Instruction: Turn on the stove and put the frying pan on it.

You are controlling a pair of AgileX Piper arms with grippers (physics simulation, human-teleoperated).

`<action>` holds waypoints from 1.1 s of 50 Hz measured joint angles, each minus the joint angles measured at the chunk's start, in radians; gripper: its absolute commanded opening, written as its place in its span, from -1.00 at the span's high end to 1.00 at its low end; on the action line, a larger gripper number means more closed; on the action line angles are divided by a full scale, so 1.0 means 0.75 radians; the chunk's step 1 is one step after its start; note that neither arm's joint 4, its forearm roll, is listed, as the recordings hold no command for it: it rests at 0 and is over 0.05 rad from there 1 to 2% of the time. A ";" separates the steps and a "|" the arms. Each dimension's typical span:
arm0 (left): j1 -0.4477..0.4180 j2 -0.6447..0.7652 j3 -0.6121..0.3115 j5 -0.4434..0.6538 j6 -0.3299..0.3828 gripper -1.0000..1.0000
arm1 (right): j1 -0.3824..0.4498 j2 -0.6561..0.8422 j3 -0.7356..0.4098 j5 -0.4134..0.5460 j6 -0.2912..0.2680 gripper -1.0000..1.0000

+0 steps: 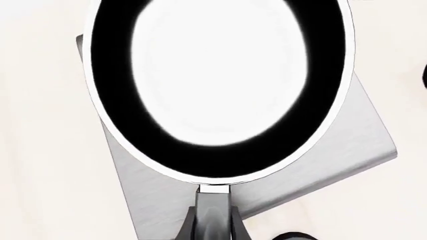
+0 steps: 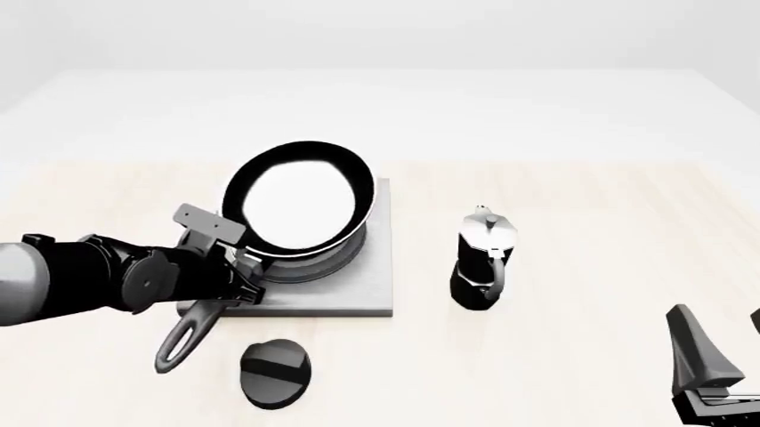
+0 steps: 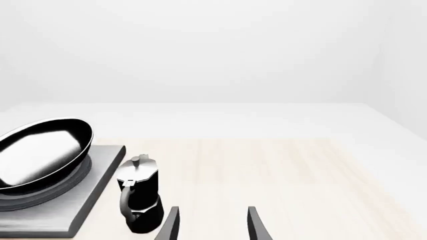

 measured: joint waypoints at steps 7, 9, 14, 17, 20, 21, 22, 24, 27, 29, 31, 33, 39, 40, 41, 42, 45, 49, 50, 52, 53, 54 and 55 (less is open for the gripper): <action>-0.004 0.004 -0.002 0.005 0.001 -1.00 | 0.000 0.000 0.000 0.000 0.000 -1.00; -0.007 0.000 -0.005 0.008 0.001 -1.00 | 0.000 0.000 0.000 0.000 0.000 -1.00; -0.009 -0.012 -0.011 0.019 0.001 -1.00 | 0.000 0.000 0.000 0.000 0.000 -1.00; -0.011 -0.026 -0.013 0.030 0.002 -1.00 | 0.000 0.000 0.000 0.000 0.000 -1.00; -0.012 -0.046 -0.018 0.046 0.003 -1.00 | 0.000 0.000 0.000 0.000 0.000 -1.00; -0.013 -0.053 -0.019 0.051 0.003 -1.00 | 0.000 0.000 0.000 0.000 0.000 -1.00; -0.013 -0.061 -0.021 0.057 0.003 -1.00 | 0.000 0.000 0.000 0.000 0.000 -1.00; -0.014 -0.080 -0.026 0.070 0.003 -1.00 | 0.000 0.000 0.000 0.000 0.000 -1.00; -0.016 -0.112 -0.034 0.093 0.004 -1.00 | 0.000 0.000 0.000 0.000 0.000 -1.00; -0.017 -0.135 -0.038 0.106 0.004 -1.00 | 0.000 0.000 0.000 0.000 0.000 -1.00; -0.018 -0.157 -0.040 0.117 0.003 -1.00 | 0.000 0.000 0.000 0.000 0.000 -1.00; -0.019 -0.181 -0.042 0.129 0.003 -1.00 | 0.000 0.000 0.000 0.000 0.000 -1.00; -0.022 -0.249 -0.050 0.164 0.003 -1.00 | 0.000 0.000 0.000 0.000 0.000 -1.00; -0.023 -0.261 -0.051 0.170 0.003 -1.00 | 0.000 0.000 0.000 0.000 0.000 -1.00; -0.024 -0.273 -0.052 0.176 0.003 -1.00 | 0.000 0.000 0.000 0.000 0.000 -1.00; -0.024 -0.285 -0.053 0.181 0.004 -1.00 | 0.000 0.000 0.000 0.000 0.000 -1.00; -0.026 -0.324 -0.058 0.202 0.004 -1.00 | 0.000 0.000 0.000 0.000 0.000 -1.00; -0.025 -0.368 -0.059 0.216 0.003 -1.00 | 0.000 0.000 0.000 0.000 0.000 -1.00; -0.024 -0.379 -0.058 0.217 0.004 -1.00 | 0.000 0.000 0.000 0.000 0.000 -1.00; -0.021 -0.398 -0.056 0.219 0.006 -1.00 | 0.000 0.000 0.000 0.000 0.000 -1.00; -0.020 -0.408 -0.054 0.219 0.008 -1.00 | 0.000 0.000 0.000 0.000 0.000 -1.00; -0.018 -0.417 -0.052 0.219 0.010 -1.00 | 0.000 0.000 0.000 0.000 0.000 -1.00; -0.016 -0.426 -0.050 0.218 0.012 -1.00 | 0.000 0.000 0.000 0.000 0.000 -1.00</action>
